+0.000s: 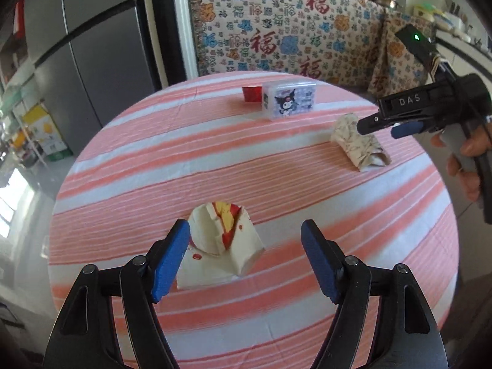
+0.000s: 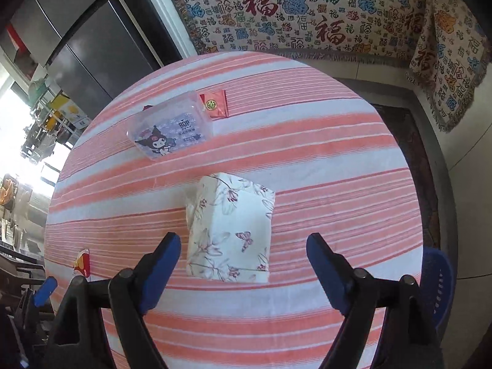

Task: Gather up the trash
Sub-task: 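Grasp the paper wrapper with the left tool while the right tool grasps the floral tissue pack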

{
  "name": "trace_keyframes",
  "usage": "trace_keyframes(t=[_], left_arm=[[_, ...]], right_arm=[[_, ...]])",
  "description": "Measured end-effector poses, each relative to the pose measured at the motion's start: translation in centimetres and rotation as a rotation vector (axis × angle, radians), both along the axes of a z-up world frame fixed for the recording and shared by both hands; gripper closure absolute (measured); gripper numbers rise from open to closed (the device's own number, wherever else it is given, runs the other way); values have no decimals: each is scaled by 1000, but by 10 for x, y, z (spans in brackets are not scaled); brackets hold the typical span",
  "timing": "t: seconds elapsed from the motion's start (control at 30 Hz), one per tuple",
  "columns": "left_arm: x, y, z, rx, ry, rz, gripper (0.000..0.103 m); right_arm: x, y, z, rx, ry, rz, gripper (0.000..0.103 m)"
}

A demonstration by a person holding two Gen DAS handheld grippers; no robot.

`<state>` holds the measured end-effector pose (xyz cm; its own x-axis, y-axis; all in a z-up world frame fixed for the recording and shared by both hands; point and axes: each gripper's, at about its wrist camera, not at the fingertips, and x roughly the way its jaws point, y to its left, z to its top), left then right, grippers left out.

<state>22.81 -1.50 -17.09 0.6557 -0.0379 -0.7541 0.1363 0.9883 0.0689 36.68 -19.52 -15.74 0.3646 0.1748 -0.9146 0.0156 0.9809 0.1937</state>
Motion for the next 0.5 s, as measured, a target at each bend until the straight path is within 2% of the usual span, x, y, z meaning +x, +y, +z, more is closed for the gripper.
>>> trace_keyframes(t=[0.03, 0.1, 0.13, 0.17, 0.2, 0.23, 0.27, 0.3, 0.33, 0.4, 0.5], left_arm=[[3, -2, -3, 18, 2, 21, 27], [9, 0, -8, 35, 14, 54, 35], [12, 2, -11, 42, 24, 69, 54], [15, 4, -14, 38, 38, 73, 80], [17, 8, -17, 24, 56, 77, 92], [18, 12, -18, 12, 63, 83, 95], [16, 15, -17, 1, 58, 84, 96], [15, 18, -15, -13, 53, 80, 97], [13, 22, -12, -44, 48, 71, 97], [8, 31, -5, -129, 45, 52, 98], [-3, 40, 4, -194, 29, 36, 98]], right_arm=[[5, 7, -2, -25, 20, 17, 17], [14, 21, -9, -86, 65, 44, 17], [17, 25, -13, -97, 83, 55, 17], [20, 28, -18, -110, 102, 66, 17], [20, 28, -20, -123, 108, 66, 18], [18, 27, -19, -122, 93, 61, 42], [16, 24, -17, -101, 84, 59, 43], [12, 20, -13, -82, 72, 56, 48], [7, 18, -7, -76, 57, 63, 54], [-3, 12, 8, -76, 25, 76, 60], [-23, 2, 26, -72, -5, 91, 60]])
